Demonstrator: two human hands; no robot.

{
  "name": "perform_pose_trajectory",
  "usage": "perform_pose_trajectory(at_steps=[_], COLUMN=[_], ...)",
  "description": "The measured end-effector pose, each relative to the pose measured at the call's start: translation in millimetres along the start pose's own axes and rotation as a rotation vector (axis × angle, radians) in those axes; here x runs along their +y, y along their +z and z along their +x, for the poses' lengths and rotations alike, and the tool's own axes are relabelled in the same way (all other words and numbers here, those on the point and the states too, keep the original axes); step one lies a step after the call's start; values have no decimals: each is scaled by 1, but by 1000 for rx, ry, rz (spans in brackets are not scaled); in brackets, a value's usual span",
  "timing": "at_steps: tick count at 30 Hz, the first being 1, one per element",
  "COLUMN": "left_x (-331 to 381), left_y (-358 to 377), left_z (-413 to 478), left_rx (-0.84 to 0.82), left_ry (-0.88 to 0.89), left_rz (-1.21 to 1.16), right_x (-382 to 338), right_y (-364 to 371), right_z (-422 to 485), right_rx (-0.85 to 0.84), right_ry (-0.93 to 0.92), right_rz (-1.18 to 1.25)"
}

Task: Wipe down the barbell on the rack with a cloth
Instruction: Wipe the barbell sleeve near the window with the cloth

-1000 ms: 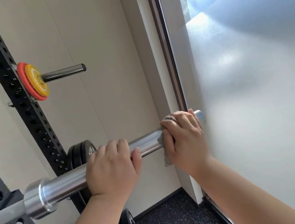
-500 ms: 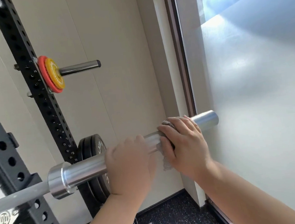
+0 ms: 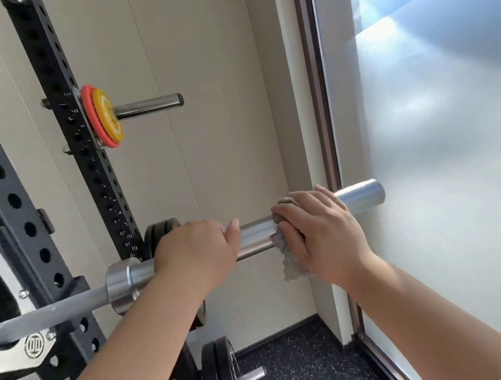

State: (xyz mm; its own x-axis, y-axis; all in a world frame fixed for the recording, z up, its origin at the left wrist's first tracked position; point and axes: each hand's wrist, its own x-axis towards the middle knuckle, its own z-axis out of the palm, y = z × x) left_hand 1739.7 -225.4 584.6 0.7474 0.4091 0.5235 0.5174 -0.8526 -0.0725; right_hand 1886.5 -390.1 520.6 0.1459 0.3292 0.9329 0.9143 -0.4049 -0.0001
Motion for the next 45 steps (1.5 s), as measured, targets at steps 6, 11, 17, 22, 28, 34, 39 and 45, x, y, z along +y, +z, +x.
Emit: perform_pose_trajectory(at_steps=[6,11,17,22,28,34,39,45], left_x=[6,6,6,7,6,7,7,6], left_y=[12,22,27,31,31,31,25,9], left_z=[-8,-16,-19,-20,-24,-26,-19,-7], left_rx=[184,294,359,383,377,373,284,138], left_ry=[18,71,86,85,94,93,72,13], left_rz=[163,139,121,136,168,163,144,133], right_x=[35,-22,53,32,40,77,54,93], right_y=[-8,10,-12,-3,-7,-14,3,-16], right_z=[11,3,10,11,3,7,-13,-2], right_rx=[81,35,52,71,-16,111,185,178], right_ry=[438,82,321,441,122,422,269,284], right_rz=[-145,32,-115,-128,-83,-25,-84,-26])
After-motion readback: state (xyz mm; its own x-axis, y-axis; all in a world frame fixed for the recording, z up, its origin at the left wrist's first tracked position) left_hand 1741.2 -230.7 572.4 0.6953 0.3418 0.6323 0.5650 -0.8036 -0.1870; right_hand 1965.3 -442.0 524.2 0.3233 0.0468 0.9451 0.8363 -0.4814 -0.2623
